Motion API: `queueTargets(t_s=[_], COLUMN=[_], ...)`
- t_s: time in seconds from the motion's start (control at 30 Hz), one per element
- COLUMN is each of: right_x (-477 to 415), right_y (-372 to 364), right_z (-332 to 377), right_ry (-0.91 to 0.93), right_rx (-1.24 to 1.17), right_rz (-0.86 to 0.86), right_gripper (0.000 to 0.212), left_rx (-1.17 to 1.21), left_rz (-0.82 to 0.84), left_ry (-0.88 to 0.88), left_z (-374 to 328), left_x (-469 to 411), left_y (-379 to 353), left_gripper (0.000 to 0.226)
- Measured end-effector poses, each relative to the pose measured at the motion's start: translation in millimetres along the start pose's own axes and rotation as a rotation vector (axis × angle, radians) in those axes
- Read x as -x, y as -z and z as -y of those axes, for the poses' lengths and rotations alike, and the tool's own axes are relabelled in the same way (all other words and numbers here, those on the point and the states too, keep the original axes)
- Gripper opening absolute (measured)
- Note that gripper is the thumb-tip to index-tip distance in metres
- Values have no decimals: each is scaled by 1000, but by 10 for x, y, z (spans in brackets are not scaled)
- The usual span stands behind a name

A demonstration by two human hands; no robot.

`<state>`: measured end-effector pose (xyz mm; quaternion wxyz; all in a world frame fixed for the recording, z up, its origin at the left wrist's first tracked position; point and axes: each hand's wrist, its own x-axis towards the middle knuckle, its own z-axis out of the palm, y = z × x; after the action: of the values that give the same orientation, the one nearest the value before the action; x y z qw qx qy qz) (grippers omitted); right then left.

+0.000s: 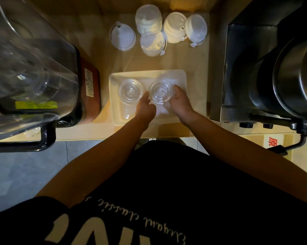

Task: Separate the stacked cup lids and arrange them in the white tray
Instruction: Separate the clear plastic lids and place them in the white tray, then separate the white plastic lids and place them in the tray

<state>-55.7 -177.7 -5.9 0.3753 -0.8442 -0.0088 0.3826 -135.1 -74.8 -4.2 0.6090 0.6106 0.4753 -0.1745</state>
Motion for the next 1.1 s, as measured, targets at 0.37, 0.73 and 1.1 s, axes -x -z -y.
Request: queueTargets(t_s=[0.37, 0.73, 1.1], right_x=[66, 255, 283], right_y=[81, 221, 361], right_z=[-54, 11, 57], right_ry=[24, 80, 348], right_rx=[17, -77, 157], right_rz=[-10, -38, -71], right_gripper=[19, 42, 43], left_rx=[9, -16, -408], left_rz=[-60, -168, -248], left_ry=[-59, -198, -526], left_z=[60, -19, -140], left_x=[100, 248, 281], left_y=[124, 293, 477], left_gripper=[53, 38, 33])
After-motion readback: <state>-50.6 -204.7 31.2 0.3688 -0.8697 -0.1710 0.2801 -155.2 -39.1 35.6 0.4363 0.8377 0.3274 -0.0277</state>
